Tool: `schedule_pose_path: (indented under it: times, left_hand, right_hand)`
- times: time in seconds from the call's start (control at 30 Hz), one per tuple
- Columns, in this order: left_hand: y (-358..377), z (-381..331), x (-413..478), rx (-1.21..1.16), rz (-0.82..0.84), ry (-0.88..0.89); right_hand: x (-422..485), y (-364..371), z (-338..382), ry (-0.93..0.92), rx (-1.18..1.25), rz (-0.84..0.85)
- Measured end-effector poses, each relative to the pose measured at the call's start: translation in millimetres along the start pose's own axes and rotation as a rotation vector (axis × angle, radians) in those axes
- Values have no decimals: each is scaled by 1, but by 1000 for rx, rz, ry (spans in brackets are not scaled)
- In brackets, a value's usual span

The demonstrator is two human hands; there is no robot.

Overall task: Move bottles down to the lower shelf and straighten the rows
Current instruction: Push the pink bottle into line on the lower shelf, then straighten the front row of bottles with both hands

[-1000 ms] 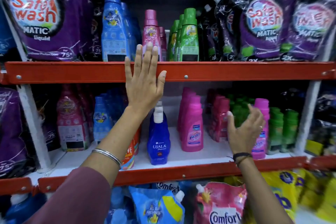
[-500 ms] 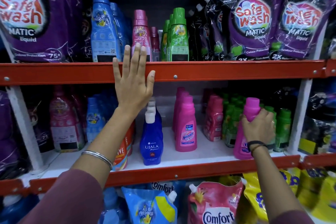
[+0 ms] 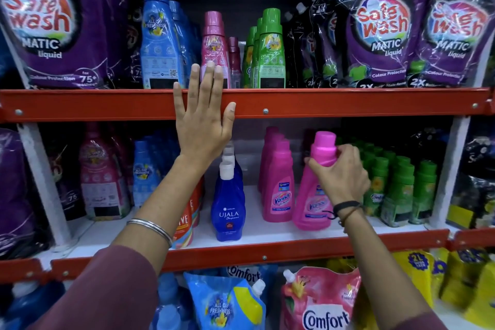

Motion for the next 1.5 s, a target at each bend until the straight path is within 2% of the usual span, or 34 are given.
schedule_pose_path:
  times: [0.23, 0.9, 1.0, 1.1, 1.2, 1.27, 1.37, 1.43, 1.5]
  left_hand:
    - [1, 0, 0, -10, 11, 4]
    - [2, 0, -2, -63, -15, 7]
    - [0, -4, -14, -152, 4, -6]
    - [-3, -21, -35, -359, 36, 14]
    - [-2, -50, -64, -610, 115, 26]
    - [6, -70, -89, -787, 222, -33]
    - [27, -94, -134, -995, 462, -258]
    - [44, -104, -165, -1031, 606, -431]
    - [52, -110, -188, -1018, 679, -565]
  right_hand:
    - [-34, 40, 30, -14, -17, 113]
    - [-38, 56, 36, -52, -157, 136]
    - [-42, 51, 24, -42, -36, 136]
    - [-45, 48, 2, 74, 334, 179]
    - [-55, 56, -21, 249, 661, 263]
    - [-66, 61, -34, 363, 765, 339]
    - [-87, 63, -43, 469, 822, 469]
    - [-97, 64, -49, 494, 824, 503]
    - [-103, 66, -57, 476, 772, 505]
Point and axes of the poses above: each hand's wrist, its own x-axis towards the middle knuckle, its own y-axis out of the palm, z = x × y, the point moved 7 cm from there along x, towards the middle knuckle, and after that the axes turned 2 degrees about -z, right-handed, at the moved point
